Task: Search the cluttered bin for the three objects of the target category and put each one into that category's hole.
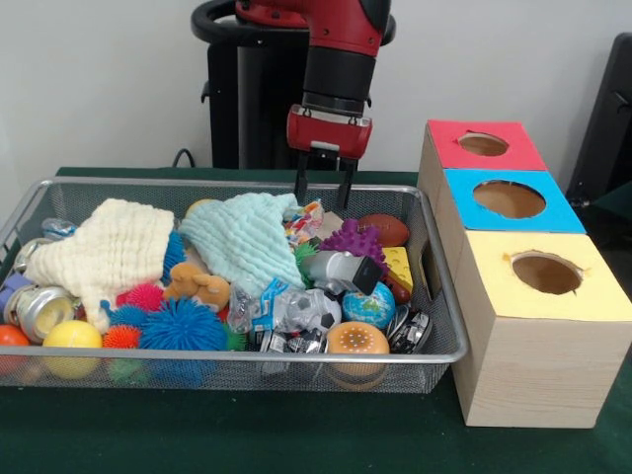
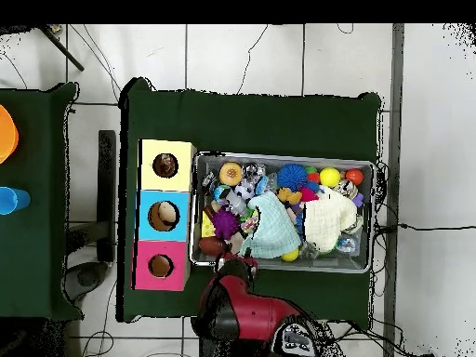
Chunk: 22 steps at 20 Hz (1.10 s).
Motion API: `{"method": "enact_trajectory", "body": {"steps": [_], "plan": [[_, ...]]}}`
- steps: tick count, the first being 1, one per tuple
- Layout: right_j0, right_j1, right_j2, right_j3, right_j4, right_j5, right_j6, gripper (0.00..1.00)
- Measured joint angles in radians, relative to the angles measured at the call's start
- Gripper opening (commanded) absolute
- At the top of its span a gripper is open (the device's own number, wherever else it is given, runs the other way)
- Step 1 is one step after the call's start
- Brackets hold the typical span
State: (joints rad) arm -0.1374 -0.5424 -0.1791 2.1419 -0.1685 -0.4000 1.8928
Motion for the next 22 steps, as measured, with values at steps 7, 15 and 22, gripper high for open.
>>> {"method": "enact_trajectory", "body": {"steps": [7,15,22], "plan": [[-0.004,0.005,0.0,0.0,0.0,-0.001,0.0,1.0],[-0.004,0.004,0.0,0.0,0.0,-0.026,0.0,1.0],[-0.004,0.005,0.0,0.0,0.0,-0.125,0.0,1.0]]}}
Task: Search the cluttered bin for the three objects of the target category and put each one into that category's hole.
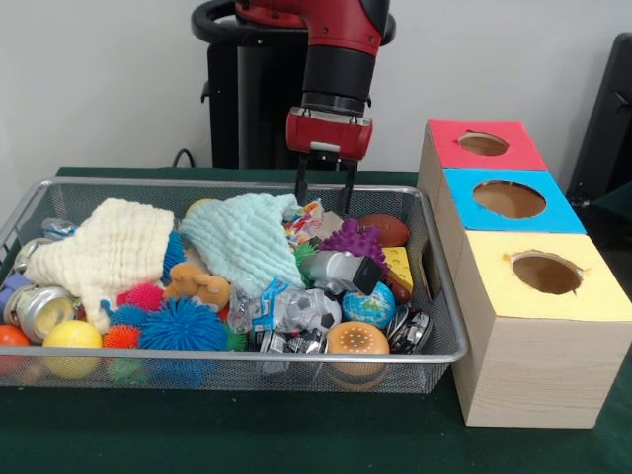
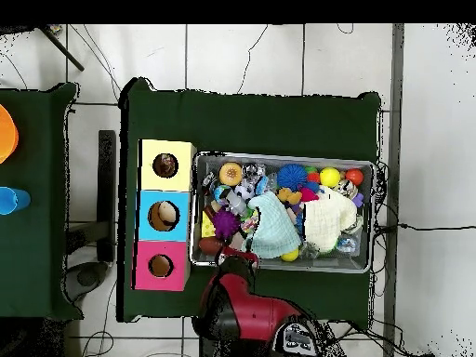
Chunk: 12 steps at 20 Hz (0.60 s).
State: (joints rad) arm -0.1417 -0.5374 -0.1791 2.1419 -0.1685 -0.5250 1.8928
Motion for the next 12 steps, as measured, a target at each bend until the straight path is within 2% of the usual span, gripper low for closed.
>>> {"method": "enact_trajectory", "body": {"steps": [12], "plan": [[-0.005,0.043,0.0,0.0,-0.001,-0.145,0.0,1.0]]}}
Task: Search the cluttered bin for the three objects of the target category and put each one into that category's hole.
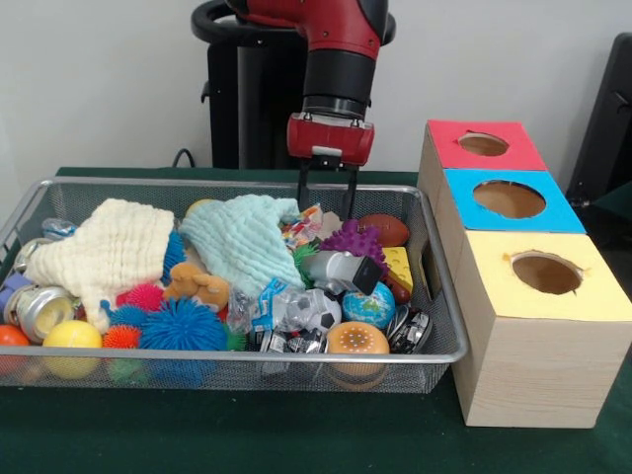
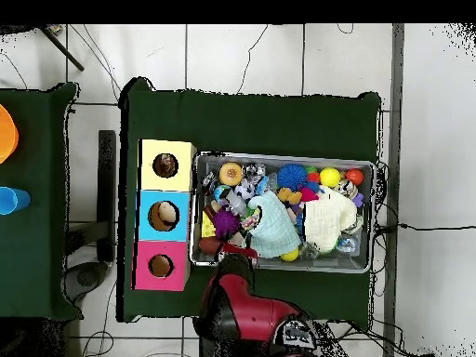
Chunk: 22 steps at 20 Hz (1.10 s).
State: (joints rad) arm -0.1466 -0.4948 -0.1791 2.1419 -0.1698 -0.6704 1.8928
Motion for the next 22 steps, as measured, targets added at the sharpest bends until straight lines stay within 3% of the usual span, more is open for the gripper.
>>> {"method": "enact_trajectory", "body": {"steps": [22], "plan": [[-0.106,0.018,0.008,0.0,-0.089,-0.025,0.0,1.0]]}}
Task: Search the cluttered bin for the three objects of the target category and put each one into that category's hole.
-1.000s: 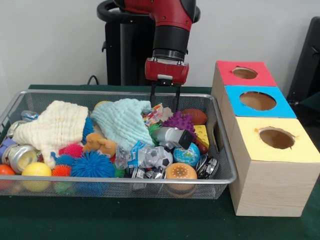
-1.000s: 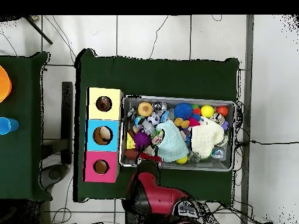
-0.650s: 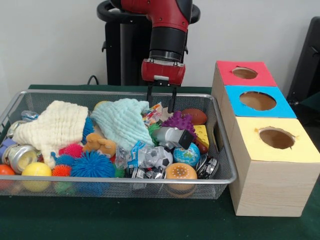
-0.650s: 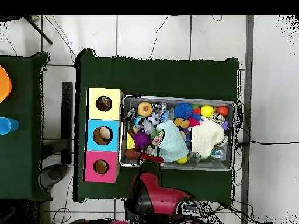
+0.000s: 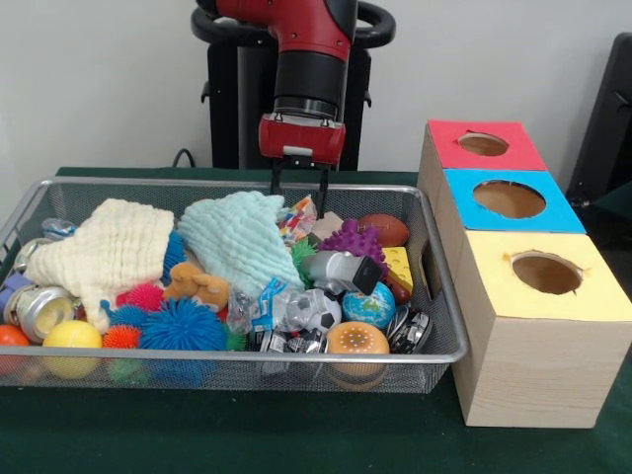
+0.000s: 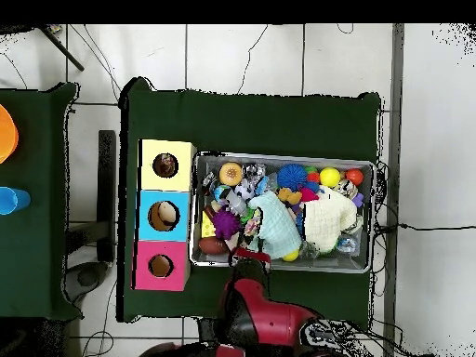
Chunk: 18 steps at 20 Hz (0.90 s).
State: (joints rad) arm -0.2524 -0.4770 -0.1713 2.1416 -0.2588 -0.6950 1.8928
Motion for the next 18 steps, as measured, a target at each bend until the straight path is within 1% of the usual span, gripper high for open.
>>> {"method": "enact_trajectory", "body": {"steps": [16,17,18], "plan": [[-0.008,-0.003,0.011,0.0,-0.005,0.0,0.0,1.0],[-0.008,-0.003,0.012,0.0,-0.005,0.0,0.0,0.0],[-0.008,-0.003,0.012,0.0,-0.005,0.0,0.0,0.0]]}}
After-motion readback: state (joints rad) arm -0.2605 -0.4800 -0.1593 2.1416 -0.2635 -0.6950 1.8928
